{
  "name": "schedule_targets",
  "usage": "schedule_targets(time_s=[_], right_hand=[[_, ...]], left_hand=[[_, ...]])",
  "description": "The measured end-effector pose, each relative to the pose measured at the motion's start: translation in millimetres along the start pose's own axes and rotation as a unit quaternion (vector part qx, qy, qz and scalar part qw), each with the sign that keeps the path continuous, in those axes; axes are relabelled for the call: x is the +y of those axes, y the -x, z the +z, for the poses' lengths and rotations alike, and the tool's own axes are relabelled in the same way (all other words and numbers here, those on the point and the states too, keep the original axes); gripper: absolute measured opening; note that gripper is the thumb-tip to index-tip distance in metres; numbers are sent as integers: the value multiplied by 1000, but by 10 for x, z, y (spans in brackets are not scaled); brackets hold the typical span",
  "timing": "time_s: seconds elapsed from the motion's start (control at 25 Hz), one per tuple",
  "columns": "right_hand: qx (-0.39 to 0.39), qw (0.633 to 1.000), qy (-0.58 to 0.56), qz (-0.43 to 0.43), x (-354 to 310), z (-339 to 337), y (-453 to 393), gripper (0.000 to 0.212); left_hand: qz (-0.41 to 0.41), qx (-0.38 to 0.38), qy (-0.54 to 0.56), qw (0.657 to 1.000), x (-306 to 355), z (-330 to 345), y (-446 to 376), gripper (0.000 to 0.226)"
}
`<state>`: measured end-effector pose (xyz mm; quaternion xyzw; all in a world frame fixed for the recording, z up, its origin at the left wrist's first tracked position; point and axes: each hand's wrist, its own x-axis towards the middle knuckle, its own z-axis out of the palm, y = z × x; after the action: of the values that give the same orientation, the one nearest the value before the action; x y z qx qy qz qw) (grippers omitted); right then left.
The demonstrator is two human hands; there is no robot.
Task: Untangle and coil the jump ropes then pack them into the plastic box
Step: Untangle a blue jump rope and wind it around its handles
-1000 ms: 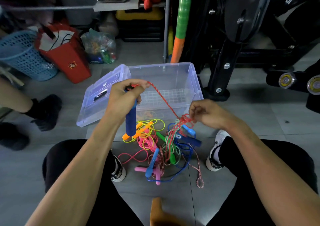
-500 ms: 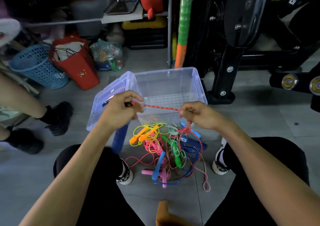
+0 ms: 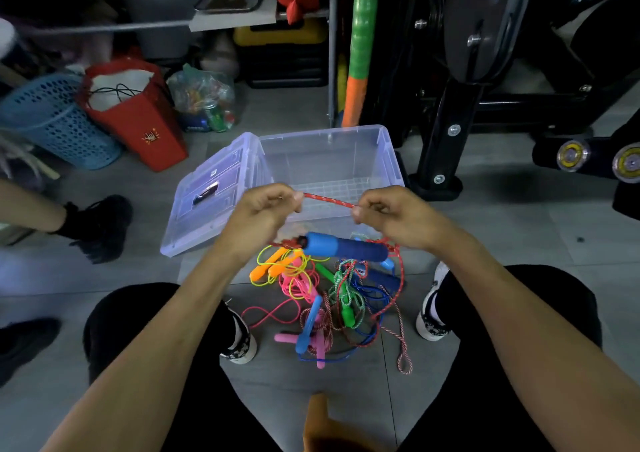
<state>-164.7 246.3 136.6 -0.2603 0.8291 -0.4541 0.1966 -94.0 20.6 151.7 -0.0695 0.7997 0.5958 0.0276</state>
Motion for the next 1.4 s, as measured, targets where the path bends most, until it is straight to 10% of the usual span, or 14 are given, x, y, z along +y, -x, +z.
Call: schedule_targets(time_s=[0.32, 0.52, 0.8, 1.16, 1.4], right_hand=[[19, 998, 39, -46, -121, 77, 31, 22], [33, 999, 18, -20, -78, 73, 19, 24], [318, 941, -92, 72, 14, -238, -1, 28], [329, 931, -129, 91, 112, -172, 0, 30], [320, 938, -105, 75, 163, -194, 43, 27]], left_hand=[[-31, -119, -67, 990, 84, 172, -17, 20], [-17, -38, -40, 998, 63, 113, -50, 26], [-100, 90, -310, 941, -522, -47, -206, 45], [-179, 110, -317, 925, -922, 105, -217, 16], [-427, 113, 9, 897, -944, 197, -161, 52]])
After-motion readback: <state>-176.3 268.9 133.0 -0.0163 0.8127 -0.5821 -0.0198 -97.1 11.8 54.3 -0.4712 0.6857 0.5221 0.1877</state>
